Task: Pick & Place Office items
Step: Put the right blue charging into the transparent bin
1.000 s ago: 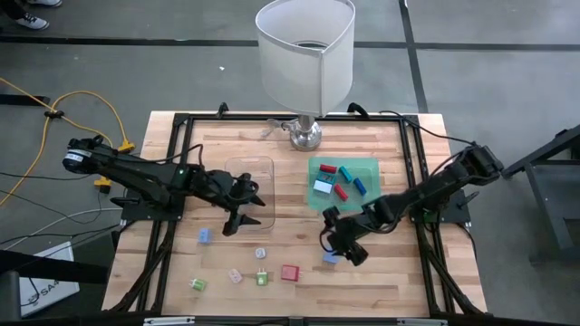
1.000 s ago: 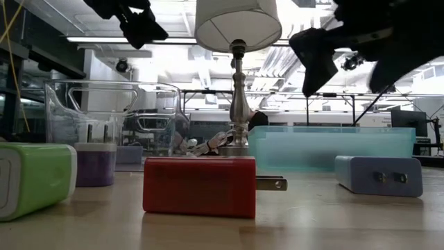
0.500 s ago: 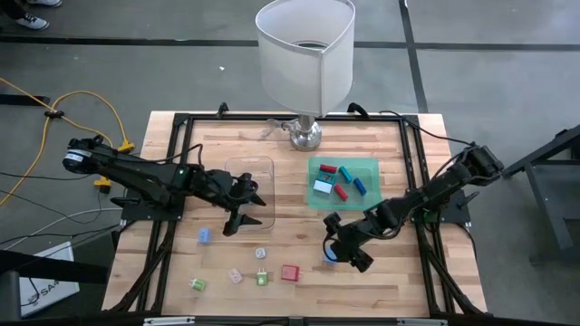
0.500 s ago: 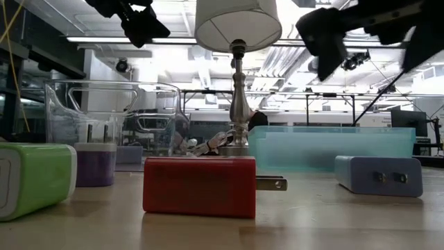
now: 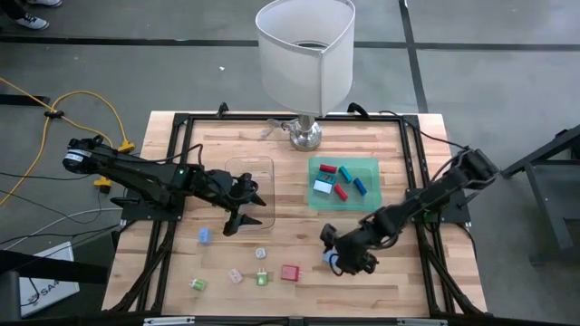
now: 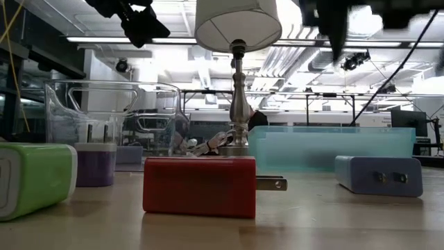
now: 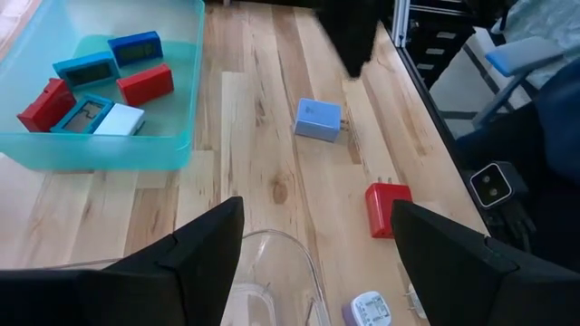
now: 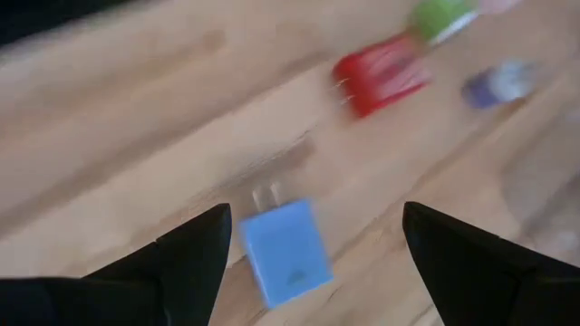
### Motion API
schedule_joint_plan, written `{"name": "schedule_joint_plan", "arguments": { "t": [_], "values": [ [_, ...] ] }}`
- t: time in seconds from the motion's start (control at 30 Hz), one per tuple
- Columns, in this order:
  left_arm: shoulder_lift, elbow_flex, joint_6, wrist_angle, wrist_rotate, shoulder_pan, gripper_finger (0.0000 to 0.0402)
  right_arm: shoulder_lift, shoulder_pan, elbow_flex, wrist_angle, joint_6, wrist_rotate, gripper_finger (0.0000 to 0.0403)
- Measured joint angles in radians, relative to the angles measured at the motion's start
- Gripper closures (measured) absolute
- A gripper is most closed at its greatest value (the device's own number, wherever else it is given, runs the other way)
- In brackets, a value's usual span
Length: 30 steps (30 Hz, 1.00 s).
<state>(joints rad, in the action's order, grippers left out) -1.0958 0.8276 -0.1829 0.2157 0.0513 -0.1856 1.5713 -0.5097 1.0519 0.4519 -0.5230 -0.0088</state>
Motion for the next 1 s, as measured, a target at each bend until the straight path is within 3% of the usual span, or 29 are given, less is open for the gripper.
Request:
{"name": "schedule_joint_plan", "arguments": {
  "t": [0.23,0.4,0.6,1.0],
  "values": [
    [0.000,0.000,0.000,-0.007,0.000,0.000,0.0128,0.164,0.027,0.084,0.119,-0.110,-0.156,0.0096],
    [0.000,0.000,0.000,-0.027,0.000,0.000,0.0128,0.243,0.042,0.176,0.203,-0.184,-0.132,0.0118],
    [0.000,-0.001,0.000,-0.055,0.000,0.000,0.0128,0.265,0.061,0.192,0.224,-0.188,-0.149,0.0140],
    [0.000,-0.001,0.000,-0.069,0.000,0.000,0.0128,0.270,0.073,0.193,0.217,-0.189,-0.096,0.0143]
  ]
}}
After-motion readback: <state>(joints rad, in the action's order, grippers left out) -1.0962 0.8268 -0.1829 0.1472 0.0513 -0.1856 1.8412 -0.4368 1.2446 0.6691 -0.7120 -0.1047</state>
